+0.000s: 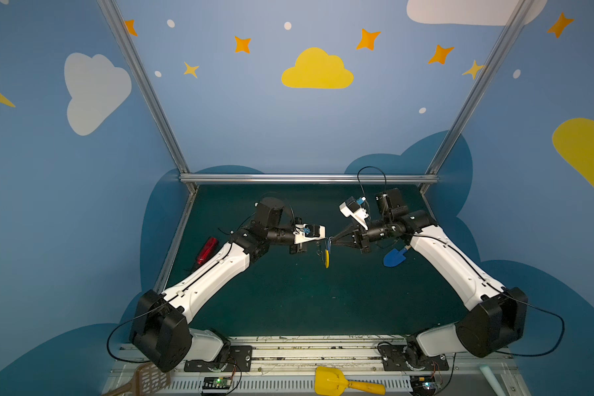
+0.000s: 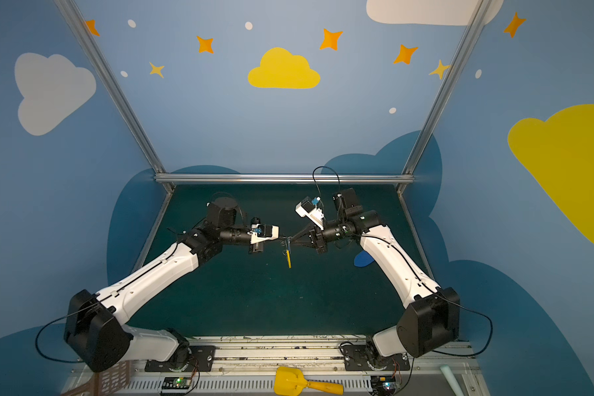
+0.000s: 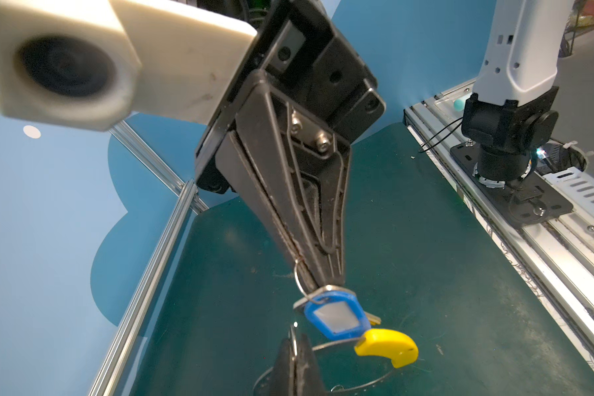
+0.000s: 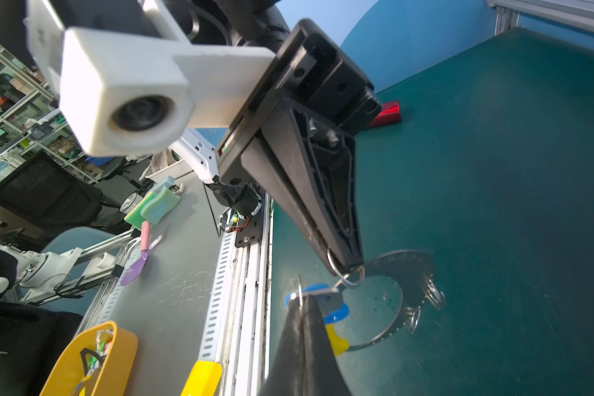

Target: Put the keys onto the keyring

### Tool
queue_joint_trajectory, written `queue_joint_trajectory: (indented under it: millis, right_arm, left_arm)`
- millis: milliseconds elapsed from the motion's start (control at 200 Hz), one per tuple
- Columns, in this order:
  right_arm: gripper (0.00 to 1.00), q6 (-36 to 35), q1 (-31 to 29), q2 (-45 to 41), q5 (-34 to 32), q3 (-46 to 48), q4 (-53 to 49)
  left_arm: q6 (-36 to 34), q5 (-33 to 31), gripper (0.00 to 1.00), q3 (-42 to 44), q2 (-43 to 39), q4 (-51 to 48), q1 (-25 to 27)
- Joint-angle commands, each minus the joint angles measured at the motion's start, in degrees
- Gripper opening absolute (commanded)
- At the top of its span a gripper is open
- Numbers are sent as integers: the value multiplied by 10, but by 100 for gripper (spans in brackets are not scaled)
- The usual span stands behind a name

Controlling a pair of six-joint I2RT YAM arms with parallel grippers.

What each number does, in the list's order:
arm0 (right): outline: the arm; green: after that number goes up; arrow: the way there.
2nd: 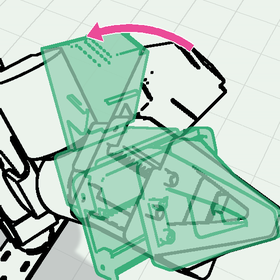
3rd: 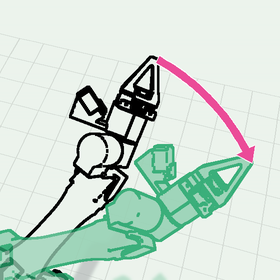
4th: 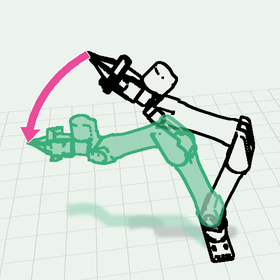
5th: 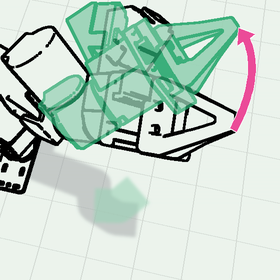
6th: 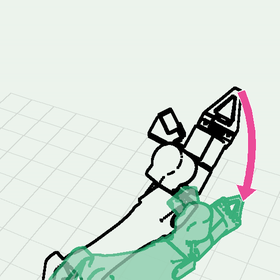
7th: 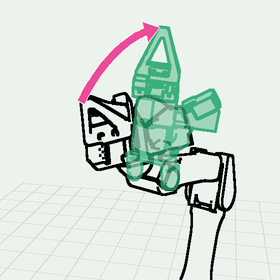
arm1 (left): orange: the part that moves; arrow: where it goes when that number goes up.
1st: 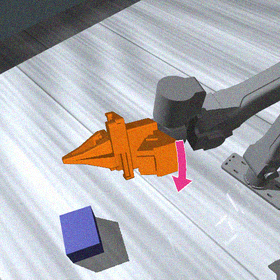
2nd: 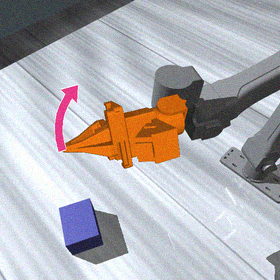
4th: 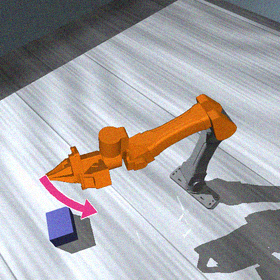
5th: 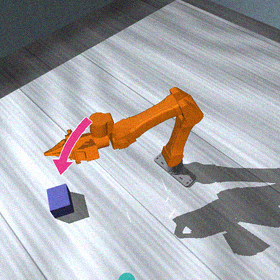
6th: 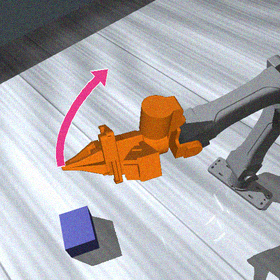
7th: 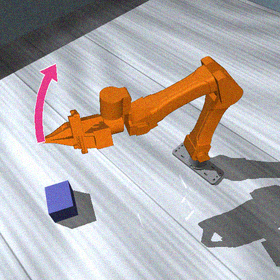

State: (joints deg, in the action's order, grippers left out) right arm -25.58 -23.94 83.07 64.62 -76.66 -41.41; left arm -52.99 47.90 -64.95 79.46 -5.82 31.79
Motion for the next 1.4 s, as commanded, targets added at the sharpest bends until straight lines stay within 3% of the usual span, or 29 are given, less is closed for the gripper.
queue_joint_trajectory:
  millis: [0, 646, 1392]
  right_arm:
    - [0, 1, -1, 12, 8, -18, -27]
    - [0, 1, -1, 38, -8, -44, -74]
    - [0, 55, 1, 26, -22, -25, -13]
  left_arm:
    - [-1, -7, 4, -5, -10, 10, 4]
    - [3, -34, 4, 6, -22, 24, 13]
    - [-24, -37, 4, 11, -32, -1, 19]
